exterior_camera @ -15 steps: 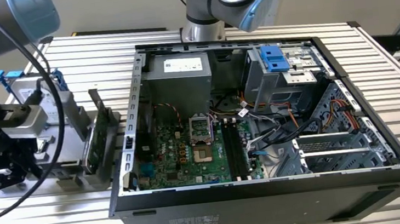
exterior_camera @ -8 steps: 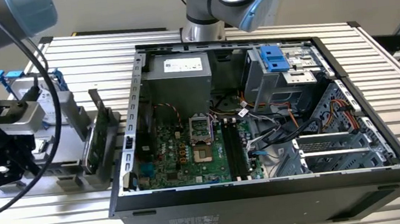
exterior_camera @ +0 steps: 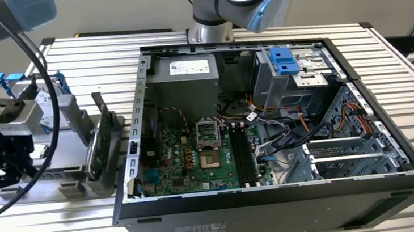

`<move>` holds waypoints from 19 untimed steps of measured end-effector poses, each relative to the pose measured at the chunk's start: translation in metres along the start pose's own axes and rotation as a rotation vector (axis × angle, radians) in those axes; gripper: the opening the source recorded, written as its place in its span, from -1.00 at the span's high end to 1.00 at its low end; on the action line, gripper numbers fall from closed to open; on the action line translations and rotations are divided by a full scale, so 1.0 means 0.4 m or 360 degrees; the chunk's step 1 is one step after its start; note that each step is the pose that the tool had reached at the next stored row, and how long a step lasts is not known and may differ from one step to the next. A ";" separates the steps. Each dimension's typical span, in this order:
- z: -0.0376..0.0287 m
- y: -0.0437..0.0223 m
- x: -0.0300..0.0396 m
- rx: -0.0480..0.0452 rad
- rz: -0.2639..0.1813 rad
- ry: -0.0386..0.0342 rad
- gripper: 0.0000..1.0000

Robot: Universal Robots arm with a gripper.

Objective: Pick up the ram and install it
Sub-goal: 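Pick up the ram and move it above insertion slot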

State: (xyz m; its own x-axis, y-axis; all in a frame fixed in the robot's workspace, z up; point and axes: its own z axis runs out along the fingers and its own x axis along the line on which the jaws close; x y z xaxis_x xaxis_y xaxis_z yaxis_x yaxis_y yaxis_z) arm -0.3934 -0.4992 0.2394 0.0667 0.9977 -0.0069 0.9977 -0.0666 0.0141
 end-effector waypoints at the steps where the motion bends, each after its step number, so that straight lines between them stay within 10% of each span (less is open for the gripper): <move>1: -0.003 0.000 0.000 0.0000 0.0000 0.0000 1.00; 19: -0.056 0.001 0.000 0.0000 0.0000 0.0000 1.00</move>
State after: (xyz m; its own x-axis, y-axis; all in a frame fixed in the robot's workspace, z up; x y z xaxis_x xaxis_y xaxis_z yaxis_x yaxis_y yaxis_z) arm -0.3935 -0.4992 0.2619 0.0668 0.9977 -0.0069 0.9977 -0.0666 0.0141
